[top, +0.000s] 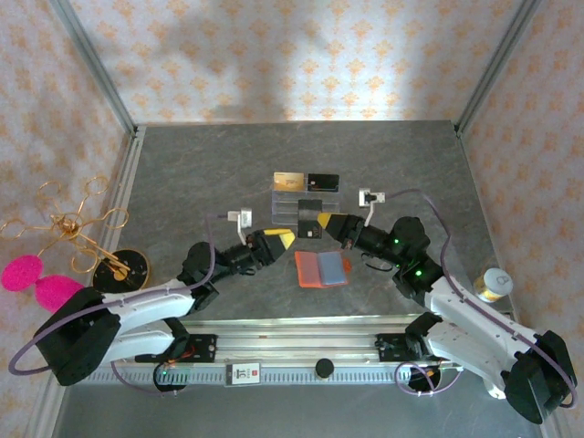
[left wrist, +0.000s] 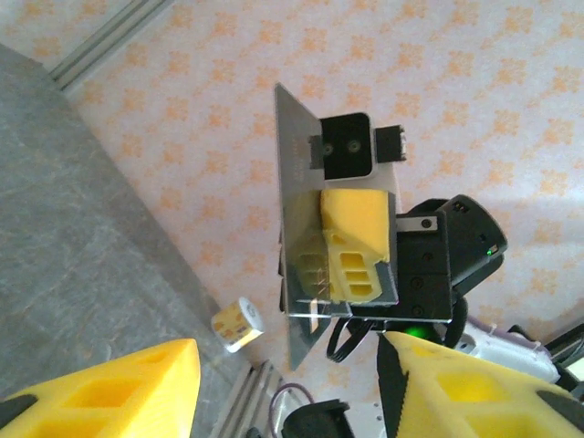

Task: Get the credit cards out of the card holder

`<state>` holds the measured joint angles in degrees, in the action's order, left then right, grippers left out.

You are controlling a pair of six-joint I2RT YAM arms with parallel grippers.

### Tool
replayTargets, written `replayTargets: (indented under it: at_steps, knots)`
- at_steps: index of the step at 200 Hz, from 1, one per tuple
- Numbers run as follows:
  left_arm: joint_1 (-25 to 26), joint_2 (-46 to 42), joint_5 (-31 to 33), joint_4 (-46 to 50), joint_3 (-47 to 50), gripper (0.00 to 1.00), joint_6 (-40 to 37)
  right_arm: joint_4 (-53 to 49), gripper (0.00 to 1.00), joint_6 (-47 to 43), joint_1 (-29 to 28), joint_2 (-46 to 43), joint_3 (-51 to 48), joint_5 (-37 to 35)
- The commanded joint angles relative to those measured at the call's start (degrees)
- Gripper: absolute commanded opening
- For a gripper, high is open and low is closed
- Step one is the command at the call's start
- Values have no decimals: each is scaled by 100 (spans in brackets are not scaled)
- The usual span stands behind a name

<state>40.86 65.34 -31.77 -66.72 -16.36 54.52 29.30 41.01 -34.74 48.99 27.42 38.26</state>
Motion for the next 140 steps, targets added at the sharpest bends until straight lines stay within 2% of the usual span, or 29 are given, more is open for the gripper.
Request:
replayTargets:
  at_steps: [1,30,57,87,97,105,119,140]
  knots:
    - [-17,165,-312,-871,-230,45,228,396,0,84,-68,-35,97,103]
    - [7,539,-487,-1542,-254,37,568,460,0,82,-151,98,132,58]
    - [51,676,-506,-1588,-288,30,616,448,0,39,-213,170,172,-38]
    - [61,590,-463,-1388,-337,9,513,355,0,-11,-244,211,194,-149]
    - [54,505,-395,-983,-378,0,390,251,0,-70,-251,211,218,-172]
    - [54,412,-345,-651,-447,0,237,56,0,-133,-255,197,270,-227]
    - [48,153,-277,253,-665,0,-239,-743,8,-381,-249,22,413,-701]
    - [53,-370,30,2252,-1249,0,-1561,-1930,9,-803,-205,-530,497,-1528]
